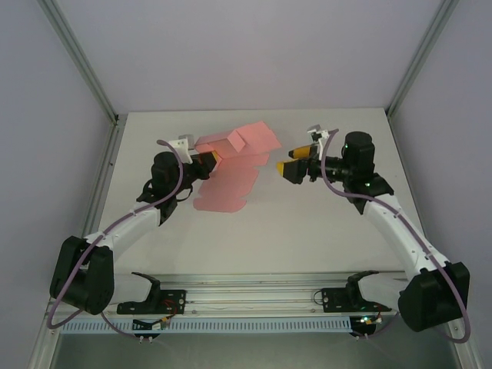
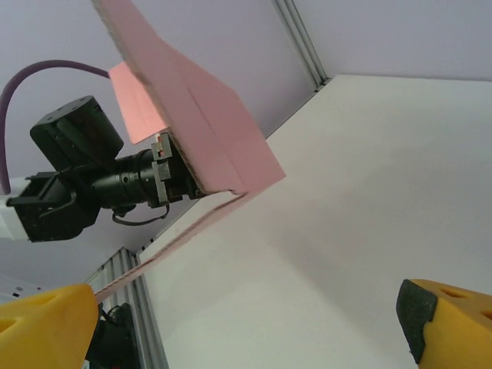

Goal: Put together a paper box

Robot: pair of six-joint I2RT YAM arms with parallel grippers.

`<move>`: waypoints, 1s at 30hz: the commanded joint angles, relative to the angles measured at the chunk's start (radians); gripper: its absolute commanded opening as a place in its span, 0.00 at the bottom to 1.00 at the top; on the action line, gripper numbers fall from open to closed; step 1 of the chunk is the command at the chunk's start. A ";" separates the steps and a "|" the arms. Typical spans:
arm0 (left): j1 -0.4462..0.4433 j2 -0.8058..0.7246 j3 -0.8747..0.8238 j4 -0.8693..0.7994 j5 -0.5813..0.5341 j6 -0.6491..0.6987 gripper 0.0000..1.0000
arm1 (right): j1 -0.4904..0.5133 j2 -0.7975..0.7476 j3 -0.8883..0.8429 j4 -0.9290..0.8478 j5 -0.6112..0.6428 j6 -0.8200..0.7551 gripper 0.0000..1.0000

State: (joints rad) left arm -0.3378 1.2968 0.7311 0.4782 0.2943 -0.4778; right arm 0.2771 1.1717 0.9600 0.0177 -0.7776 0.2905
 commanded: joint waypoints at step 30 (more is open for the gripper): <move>-0.007 0.064 0.031 0.097 0.123 0.007 0.00 | 0.222 0.312 0.225 -0.036 0.302 -0.071 1.00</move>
State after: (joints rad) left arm -0.3248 1.3735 0.7502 0.5213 0.3454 -0.5049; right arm 0.4808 1.4380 1.1606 0.0418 -0.5823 0.2626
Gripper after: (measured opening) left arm 0.085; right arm 0.999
